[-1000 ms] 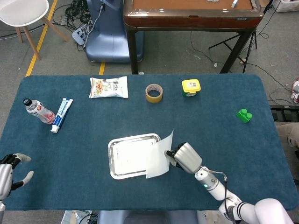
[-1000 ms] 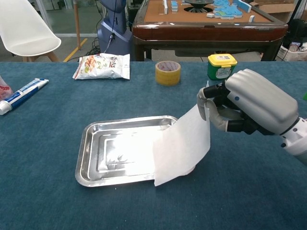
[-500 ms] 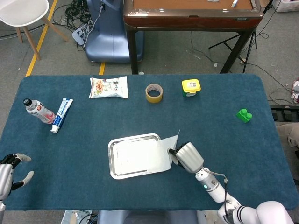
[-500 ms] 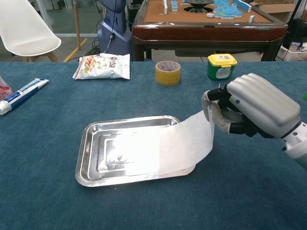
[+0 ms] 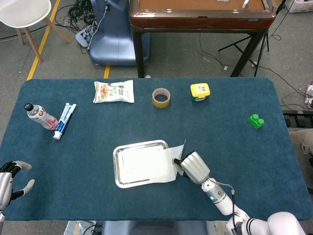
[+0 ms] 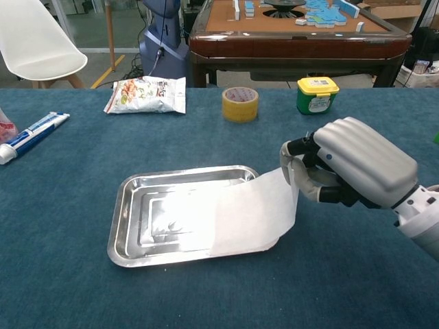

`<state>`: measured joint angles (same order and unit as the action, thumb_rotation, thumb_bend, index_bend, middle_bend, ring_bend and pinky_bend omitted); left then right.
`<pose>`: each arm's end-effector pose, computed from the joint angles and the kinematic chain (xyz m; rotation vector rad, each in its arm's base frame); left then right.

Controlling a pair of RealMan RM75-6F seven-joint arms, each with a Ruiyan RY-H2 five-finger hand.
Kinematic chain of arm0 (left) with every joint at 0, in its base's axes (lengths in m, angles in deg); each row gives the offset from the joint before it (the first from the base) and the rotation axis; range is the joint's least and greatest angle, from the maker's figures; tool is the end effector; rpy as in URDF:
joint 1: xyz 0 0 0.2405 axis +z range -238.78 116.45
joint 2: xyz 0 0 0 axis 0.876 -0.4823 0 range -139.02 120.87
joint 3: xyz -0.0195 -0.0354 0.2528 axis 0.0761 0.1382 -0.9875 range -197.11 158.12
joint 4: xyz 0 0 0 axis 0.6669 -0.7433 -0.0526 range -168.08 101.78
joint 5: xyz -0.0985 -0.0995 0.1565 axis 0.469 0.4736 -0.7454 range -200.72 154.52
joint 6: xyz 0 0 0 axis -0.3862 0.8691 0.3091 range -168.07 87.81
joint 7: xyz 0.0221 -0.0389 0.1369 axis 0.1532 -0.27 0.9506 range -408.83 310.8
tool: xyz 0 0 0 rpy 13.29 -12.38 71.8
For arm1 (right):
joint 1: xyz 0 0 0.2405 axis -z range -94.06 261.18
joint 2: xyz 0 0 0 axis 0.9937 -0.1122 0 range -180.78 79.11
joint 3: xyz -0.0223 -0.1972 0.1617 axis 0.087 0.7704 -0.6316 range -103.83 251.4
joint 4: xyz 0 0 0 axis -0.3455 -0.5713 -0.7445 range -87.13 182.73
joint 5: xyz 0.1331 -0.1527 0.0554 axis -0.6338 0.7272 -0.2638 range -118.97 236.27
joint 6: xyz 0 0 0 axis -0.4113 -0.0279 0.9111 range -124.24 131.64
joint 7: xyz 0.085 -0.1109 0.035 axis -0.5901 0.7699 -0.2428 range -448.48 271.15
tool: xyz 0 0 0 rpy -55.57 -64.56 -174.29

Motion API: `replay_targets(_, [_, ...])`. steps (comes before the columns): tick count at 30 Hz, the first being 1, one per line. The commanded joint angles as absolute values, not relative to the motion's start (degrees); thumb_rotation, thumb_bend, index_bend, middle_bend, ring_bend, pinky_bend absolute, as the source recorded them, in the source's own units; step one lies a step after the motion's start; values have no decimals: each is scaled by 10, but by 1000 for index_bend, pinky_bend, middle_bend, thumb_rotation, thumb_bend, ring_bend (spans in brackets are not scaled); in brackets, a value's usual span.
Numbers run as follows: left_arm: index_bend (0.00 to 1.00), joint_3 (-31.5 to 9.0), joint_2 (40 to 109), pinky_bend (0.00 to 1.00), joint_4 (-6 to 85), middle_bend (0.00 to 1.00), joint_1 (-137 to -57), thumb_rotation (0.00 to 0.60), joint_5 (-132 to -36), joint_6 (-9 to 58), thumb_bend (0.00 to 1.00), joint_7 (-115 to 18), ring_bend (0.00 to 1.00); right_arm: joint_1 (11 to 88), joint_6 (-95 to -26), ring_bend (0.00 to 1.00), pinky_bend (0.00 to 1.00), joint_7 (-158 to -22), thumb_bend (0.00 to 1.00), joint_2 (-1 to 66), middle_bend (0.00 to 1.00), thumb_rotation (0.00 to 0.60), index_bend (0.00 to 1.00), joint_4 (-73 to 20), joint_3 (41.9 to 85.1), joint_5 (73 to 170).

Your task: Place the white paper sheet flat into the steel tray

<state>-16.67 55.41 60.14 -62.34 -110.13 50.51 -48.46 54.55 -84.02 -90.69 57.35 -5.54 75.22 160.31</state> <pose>-0.3104 0.1603 0.1673 -1.3062 -0.8721 -0.9363 -0.1814 -0.2562 -0.0565 1.8471 -0.5694 1.4293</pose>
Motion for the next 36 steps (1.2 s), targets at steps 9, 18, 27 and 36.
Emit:
replay_targets(9, [428,-167,554,459,602,409,-624,600,-1101,504,228,-484,310,544,-825,1000,1000,-898,180,568,1000,600,388,-71,753,1602])
replay_targets(18, [427,-167,553,459,603,409,-623,600,-1101,504,228,-485,310,542,-814,1000,1000,-888,156,564,1000,600,377,-83,753,1604])
replay_targets(27, [427,-166,551,459,605,409,-622,600,-1100,506,228,-486,310,524,-732,1000,1000,-833,602,498,1000,600,380,-185,761,1588])
replay_targets(36, [427,-167,552,459,604,409,-623,600,-1099,503,228,-486,310,497,-596,1000,1000,-696,992,422,1000,600,380,-336,741,1512])
